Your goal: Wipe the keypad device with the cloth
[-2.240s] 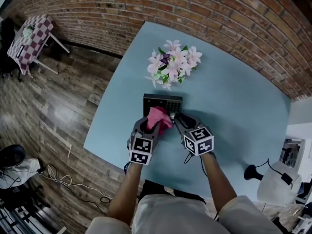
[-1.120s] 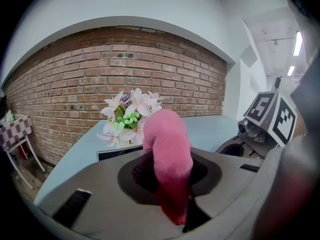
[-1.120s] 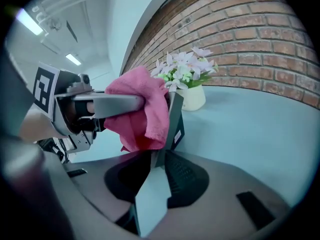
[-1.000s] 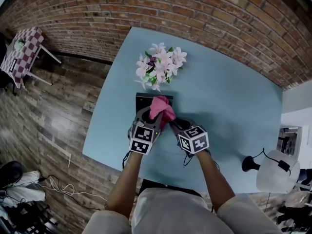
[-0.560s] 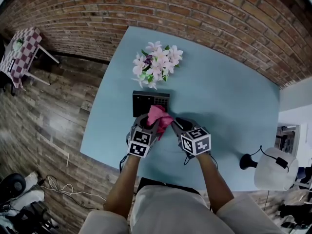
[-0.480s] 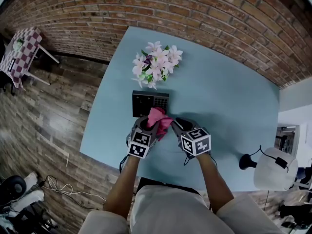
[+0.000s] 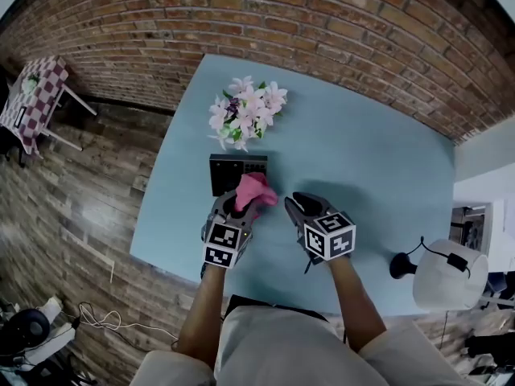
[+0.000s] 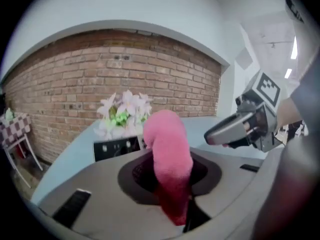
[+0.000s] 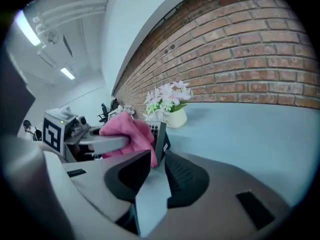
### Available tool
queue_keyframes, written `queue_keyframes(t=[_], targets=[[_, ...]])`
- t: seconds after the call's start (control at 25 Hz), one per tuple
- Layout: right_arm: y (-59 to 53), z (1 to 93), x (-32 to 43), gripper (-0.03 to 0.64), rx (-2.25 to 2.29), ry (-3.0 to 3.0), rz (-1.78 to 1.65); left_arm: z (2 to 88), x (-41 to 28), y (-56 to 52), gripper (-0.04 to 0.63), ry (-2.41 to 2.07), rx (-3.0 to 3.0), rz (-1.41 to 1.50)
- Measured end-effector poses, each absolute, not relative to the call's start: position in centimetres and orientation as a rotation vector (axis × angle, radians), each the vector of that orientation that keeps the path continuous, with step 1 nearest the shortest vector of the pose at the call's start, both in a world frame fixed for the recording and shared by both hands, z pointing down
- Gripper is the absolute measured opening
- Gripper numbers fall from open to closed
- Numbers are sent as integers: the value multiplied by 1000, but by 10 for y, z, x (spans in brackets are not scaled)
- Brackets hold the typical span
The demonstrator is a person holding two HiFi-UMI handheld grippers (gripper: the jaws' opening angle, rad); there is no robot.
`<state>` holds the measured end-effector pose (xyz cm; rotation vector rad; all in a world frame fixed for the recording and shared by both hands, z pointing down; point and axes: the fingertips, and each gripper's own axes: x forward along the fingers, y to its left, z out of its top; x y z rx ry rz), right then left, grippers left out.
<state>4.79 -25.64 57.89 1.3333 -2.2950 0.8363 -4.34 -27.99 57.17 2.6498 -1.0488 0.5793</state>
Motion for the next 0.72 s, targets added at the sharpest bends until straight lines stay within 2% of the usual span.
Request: queue_keyframes(t=[0.16,0.4,0.72], targets=[[-252,564,61,112,1380,-2305,824,527,-24,-314,127,-1102,2746,538],[-243,556,69,112,1391,-2298,823,564,-7,-337,129,-1088,2650,718],[-242,551,76,112,1407,-2292,792,579,-7,-331,129,-1103,2636,683]])
